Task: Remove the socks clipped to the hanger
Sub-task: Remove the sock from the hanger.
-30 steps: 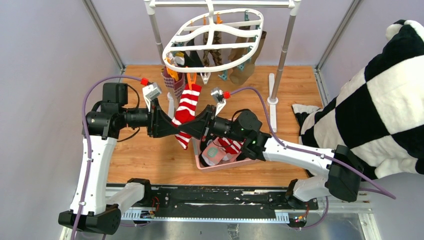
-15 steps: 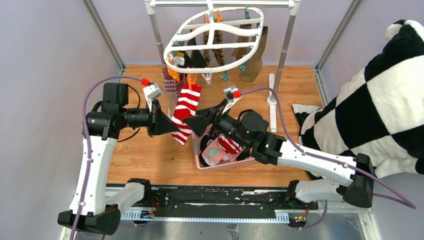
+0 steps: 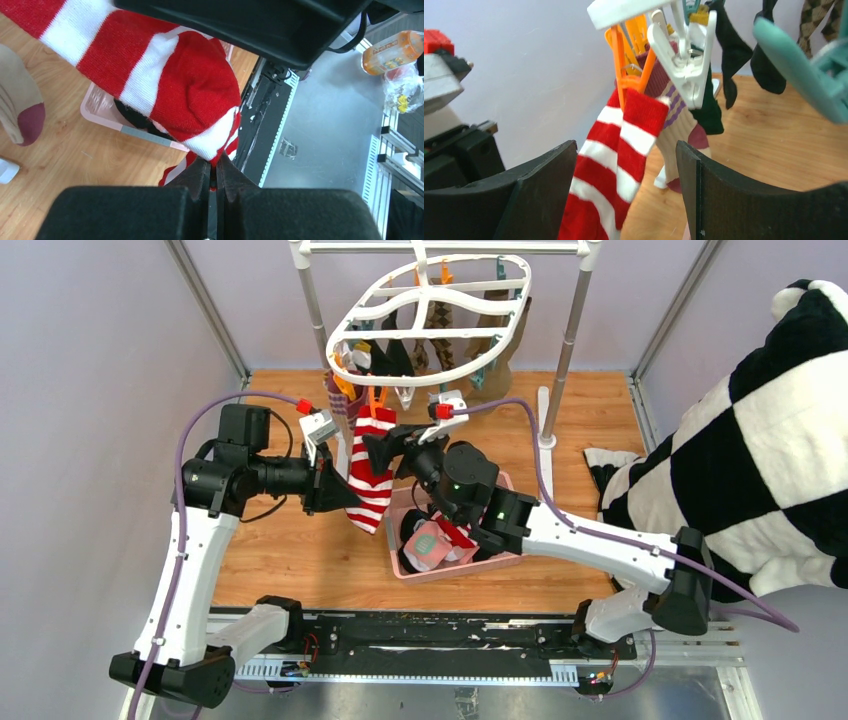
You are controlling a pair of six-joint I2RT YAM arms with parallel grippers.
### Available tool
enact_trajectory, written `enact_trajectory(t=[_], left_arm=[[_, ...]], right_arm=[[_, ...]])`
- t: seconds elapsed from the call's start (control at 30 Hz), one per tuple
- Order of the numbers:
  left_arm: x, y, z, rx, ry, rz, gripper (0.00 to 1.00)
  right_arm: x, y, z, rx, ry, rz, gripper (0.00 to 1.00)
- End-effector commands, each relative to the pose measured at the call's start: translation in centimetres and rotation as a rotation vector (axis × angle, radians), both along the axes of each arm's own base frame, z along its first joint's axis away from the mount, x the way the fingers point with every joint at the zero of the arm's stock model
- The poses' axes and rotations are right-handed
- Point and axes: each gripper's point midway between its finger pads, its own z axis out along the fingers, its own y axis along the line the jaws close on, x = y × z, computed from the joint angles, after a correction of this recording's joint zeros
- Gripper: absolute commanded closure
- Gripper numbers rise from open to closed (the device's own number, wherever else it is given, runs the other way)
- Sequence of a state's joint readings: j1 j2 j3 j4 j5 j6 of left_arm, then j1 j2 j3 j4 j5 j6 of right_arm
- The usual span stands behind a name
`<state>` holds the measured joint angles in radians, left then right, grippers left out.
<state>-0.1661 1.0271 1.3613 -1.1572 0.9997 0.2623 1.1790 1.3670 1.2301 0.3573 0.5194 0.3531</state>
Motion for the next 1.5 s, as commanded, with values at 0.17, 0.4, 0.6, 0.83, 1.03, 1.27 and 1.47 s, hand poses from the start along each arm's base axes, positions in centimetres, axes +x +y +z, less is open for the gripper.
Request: enact_trajectory(t=[0.17, 0.4, 0.6, 0.83, 1.03, 1.27, 1.47], left_arm=[[-0.1, 0.1, -0.4, 0.027, -0.015, 0.001, 0.97], [-0.3, 0.1, -0.2, 0.023, -0.025, -0.002, 0.98], [-0.5, 0.1, 0.1, 0.017, -0.032, -0.004, 0.98], [-0.7, 0.0, 0.2, 0.013, -0.033, -0.004, 0.98], [-0.9, 0.2, 0.1, 0.019, -0.039, 0.002, 0.98], [-0.9, 0.2, -0.3, 0.025, -0.035, 0.003, 0.98], [-1.0, 0.3, -0.2, 0.026, -0.040, 0.009, 0.99]], right_arm=[[2.8, 1.1, 5.4, 0.070, -0.105, -0.108, 0.23], [4.6, 1.4, 5.6, 0.113, -0.079, -0.103, 0.28], [5.7, 1.8, 5.5, 0.156, -0.051, -0.064, 0.34], [6.4, 2.5, 5.4, 0.174, -0.040, -0.063, 0.38], [6.3, 2.1, 6.7, 0.213, -0.061, -0.054, 0.51], [6.3, 1.3, 7.3, 0.244, -0.059, -0.051, 0.48], [6.5, 1.1, 7.6, 0.278, -0.057, -0.057, 0.42]])
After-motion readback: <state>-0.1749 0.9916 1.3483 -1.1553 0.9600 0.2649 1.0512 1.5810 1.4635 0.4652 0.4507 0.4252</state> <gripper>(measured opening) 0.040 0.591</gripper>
